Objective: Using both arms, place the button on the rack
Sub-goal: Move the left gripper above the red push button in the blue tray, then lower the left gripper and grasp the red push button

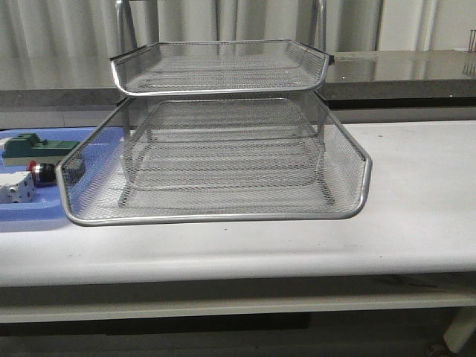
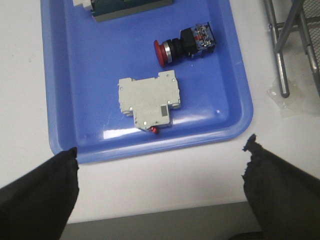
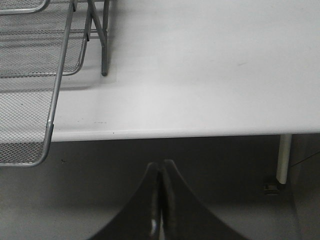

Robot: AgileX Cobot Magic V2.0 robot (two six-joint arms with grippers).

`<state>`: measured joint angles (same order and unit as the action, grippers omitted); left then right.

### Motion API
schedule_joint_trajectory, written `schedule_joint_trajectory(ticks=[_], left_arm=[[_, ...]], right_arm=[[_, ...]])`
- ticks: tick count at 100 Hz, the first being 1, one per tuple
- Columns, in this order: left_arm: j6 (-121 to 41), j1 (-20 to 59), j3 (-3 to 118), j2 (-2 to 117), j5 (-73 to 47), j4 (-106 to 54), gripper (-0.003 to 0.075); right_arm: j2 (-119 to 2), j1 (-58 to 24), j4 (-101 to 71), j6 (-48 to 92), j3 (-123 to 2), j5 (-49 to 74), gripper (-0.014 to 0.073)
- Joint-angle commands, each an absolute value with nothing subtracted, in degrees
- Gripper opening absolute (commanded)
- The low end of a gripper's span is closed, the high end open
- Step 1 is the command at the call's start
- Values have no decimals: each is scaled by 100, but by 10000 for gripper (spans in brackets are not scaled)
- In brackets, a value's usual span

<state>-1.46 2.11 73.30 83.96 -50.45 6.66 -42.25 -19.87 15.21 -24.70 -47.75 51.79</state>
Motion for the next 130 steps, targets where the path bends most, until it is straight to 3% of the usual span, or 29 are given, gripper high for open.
schedule_joint_trajectory(ticks=[1, 64, 90, 130], left_arm=[[-504, 200, 7561, 8316, -4569, 603, 648], [-3073, 660, 10051, 11031, -4569, 619, 648], [-3187, 670, 10861, 11928, -4920, 1078, 648], [-3187, 670, 11064, 12355, -4962, 1035, 648]], right_arm=[[-4203, -1975, 1622, -2456, -4906, 4906, -66], [-4203, -1975, 1622, -2456, -4906, 4906, -66], [-4203, -1975, 1622, -2456, -4906, 4906, -66], [-4203, -1975, 1622, -2456, -4906, 4906, -66]])
